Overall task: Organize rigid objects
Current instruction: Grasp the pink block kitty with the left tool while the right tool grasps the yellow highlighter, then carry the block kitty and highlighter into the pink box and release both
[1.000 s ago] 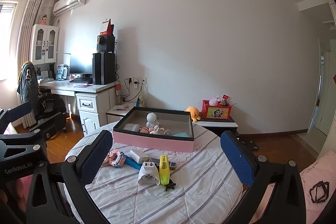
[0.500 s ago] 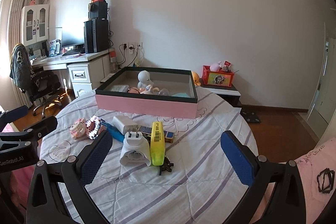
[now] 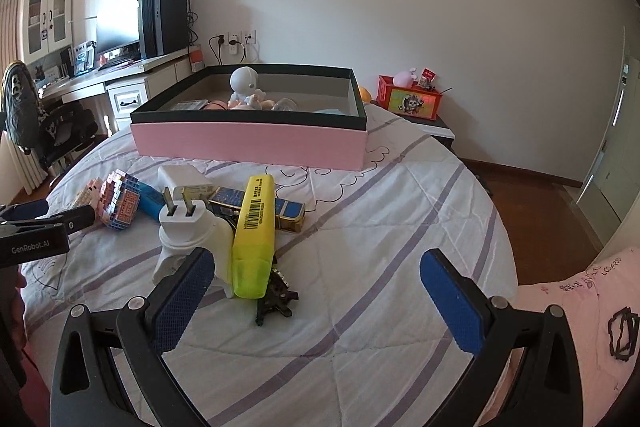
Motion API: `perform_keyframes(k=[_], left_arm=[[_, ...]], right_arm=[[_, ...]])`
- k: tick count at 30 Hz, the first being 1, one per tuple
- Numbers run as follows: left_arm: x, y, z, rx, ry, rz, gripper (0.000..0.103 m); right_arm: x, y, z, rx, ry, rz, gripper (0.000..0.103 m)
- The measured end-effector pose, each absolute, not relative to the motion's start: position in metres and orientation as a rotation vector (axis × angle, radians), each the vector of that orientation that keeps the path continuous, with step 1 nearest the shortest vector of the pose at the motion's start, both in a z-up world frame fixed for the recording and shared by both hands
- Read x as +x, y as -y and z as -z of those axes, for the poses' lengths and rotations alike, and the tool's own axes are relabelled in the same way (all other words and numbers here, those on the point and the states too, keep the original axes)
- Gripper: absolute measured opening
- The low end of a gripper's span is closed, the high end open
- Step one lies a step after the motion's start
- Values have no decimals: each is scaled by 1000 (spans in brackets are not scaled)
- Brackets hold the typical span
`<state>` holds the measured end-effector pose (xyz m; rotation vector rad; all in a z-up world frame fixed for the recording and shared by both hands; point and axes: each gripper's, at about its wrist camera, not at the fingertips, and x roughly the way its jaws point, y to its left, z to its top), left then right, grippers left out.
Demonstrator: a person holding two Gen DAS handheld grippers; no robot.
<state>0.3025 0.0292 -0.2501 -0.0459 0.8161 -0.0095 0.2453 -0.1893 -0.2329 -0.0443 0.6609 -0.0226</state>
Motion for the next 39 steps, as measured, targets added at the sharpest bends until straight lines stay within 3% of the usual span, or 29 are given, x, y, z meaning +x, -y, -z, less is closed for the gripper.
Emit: perform_keyframes(k=[3,4,8,10,27,28,32,34,35,39], left_arm=[[309,-34,251,-65,-828,46,102],[311,-34,251,-66,-830,59,97],[316,-35,251,-17,-833,55,65],[317,-35,249,1,-819,50,57],[287,-41,249,35,-791,58,58],[288,-42,249,33,-792,58,58],[289,-44,250,33,-790,62,60],[289,-45,251,23,-788,67,60],[290,-46,251,22,-787,67,61],[290,-48,251,12,-782,71,63]], right_arm=[[250,191,238,-42,-678,21,103],[251,191,239,-45,-685,24,103],[254,193,243,-50,-703,25,103],[254,193,244,-58,-708,30,103],[307,181,241,-126,-801,-59,101],[312,181,243,-117,-813,-76,99],[321,188,252,-56,-848,-156,73],[317,190,250,-60,-836,-149,52],[317,191,251,-59,-843,-154,33],[313,210,258,-15,-868,-146,27]])
